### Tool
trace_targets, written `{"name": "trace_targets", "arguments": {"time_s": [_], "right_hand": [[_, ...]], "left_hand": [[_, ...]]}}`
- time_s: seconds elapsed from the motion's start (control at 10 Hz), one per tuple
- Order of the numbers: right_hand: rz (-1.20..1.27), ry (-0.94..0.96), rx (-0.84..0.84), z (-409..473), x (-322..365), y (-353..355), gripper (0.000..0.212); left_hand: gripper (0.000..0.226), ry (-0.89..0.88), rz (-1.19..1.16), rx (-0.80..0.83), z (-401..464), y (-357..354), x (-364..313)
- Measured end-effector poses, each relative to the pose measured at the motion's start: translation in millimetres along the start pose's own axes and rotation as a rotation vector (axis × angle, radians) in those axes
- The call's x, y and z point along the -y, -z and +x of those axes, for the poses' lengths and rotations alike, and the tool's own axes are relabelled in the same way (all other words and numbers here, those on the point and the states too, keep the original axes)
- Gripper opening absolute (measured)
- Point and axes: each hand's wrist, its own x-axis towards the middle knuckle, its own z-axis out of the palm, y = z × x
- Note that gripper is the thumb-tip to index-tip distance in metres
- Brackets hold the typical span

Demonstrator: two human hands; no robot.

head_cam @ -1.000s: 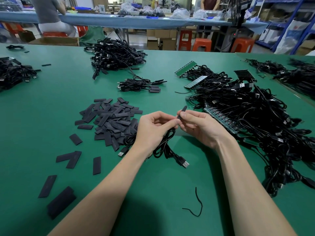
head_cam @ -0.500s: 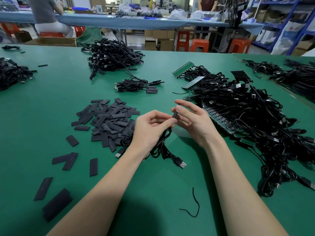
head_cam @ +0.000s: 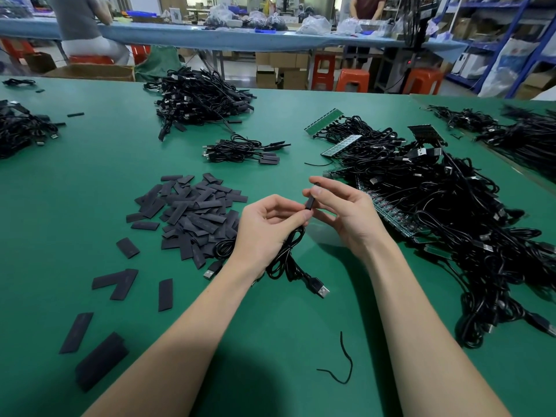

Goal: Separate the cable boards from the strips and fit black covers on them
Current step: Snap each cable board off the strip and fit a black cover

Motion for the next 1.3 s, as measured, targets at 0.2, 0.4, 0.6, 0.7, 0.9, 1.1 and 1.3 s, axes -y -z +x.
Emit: {"name": "trace_targets", "arguments": {"time_s": [0.2,0.4,0.6,0.7,0.9,1.1,1.3], "right_hand": [[-0.027,0.026,-0.013,0.2,-0.7,-2.0,0.017],[-0.030,0.022,0.002,0.2,0.3,-1.8,0.017],[-0.050,0.041,0.002,0.6,0.6,-1.2,0.015],[-0.036,0.075,-0.005,0.2,-1.4,-2.8,0.018],[-0.048,0.092,-0.030,-0.2,-0.4,-3.3,0.018],[-0.082,0.128,-0.019,-1.3,1.0,-3.9,0.019],[-0.073,0.133,-0.022,-1.3,3.1,-2.4,0.017]], "left_hand": [[0.014,-0.007,0.000,-0.001,0.2,0.3,0.4],[0.014,-0.008,0.009,-0.001,-0.2,0.6,0.8],[0.013,-0.017,0.017,0.010,-0.2,0.9,0.9],[0.013,-0.017,0.013,-0.003,-0.1,1.6,1.1],[0.012,-0.010,0.007,0.004,-0.3,2.1,1.3],[0.012,-0.011,0.013,-0.004,-1.0,1.6,0.2],[0.012,-0.010,0.019,0.002,-2.2,0.6,-1.6]]}}
